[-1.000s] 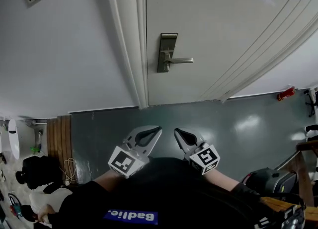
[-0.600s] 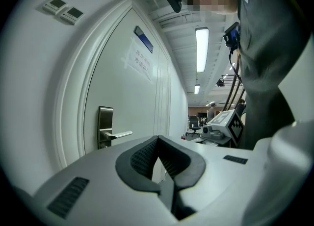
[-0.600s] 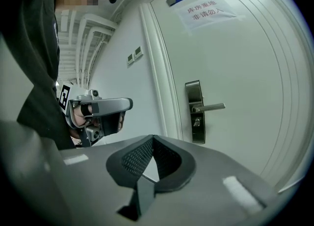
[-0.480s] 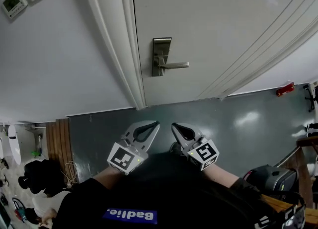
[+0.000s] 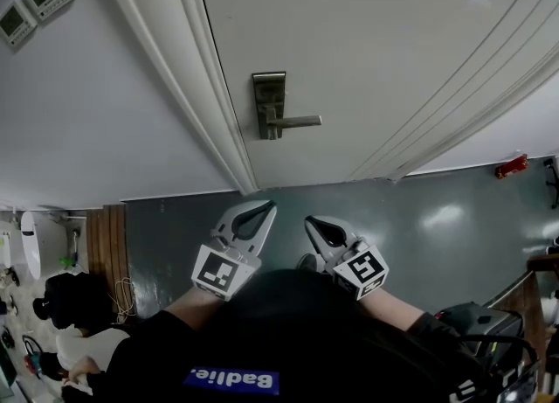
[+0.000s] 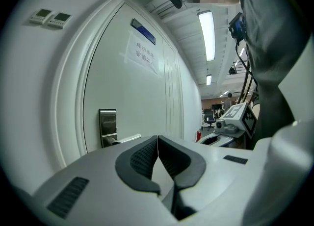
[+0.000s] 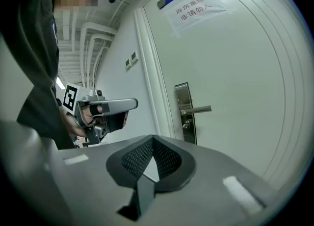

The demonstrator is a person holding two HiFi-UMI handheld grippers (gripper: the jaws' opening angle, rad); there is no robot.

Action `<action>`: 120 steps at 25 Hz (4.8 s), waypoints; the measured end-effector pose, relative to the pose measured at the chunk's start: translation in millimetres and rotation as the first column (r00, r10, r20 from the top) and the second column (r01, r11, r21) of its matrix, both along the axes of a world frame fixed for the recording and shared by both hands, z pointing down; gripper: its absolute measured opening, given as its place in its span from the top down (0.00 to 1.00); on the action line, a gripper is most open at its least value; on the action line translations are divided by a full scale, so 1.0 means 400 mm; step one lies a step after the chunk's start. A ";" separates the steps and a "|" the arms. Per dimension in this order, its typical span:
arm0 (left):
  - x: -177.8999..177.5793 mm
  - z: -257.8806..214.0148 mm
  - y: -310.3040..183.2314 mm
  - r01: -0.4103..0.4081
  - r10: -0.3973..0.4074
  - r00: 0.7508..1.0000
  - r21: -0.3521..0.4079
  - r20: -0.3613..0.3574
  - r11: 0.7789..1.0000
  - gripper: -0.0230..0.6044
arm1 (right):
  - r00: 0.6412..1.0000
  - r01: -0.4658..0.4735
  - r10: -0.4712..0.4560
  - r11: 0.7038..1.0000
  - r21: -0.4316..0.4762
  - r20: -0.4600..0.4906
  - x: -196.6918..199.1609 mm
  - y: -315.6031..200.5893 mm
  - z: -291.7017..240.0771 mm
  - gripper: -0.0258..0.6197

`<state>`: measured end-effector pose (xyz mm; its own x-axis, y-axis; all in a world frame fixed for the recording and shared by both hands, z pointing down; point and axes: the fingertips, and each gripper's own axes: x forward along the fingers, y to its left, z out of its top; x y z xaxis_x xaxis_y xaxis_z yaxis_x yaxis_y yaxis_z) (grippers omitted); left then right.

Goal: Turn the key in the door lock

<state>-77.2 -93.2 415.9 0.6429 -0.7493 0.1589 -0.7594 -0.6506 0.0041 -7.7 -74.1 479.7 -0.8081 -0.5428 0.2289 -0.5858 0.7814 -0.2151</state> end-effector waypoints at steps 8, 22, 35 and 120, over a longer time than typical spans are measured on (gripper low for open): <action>0.016 0.030 -0.087 0.048 -0.054 0.994 0.066 0.091 0.997 0.95 | 1.000 0.009 -0.009 1.000 0.003 0.002 0.050 0.004 0.005 0.96; 0.019 0.189 -0.235 0.075 -0.078 0.944 0.021 0.322 0.997 0.82 | 0.999 -0.052 0.053 0.998 -0.023 0.010 0.122 0.017 0.027 0.96; -0.025 0.338 -0.418 0.116 -0.155 0.692 0.103 0.705 0.988 0.75 | 0.997 -0.080 0.079 0.993 -0.084 -0.015 0.157 0.032 0.064 0.96; -0.037 0.377 -0.518 -0.352 -0.417 0.209 -0.466 -0.884 0.812 0.78 | 0.984 -0.142 0.119 0.974 -0.178 -0.130 0.271 0.070 0.141 0.96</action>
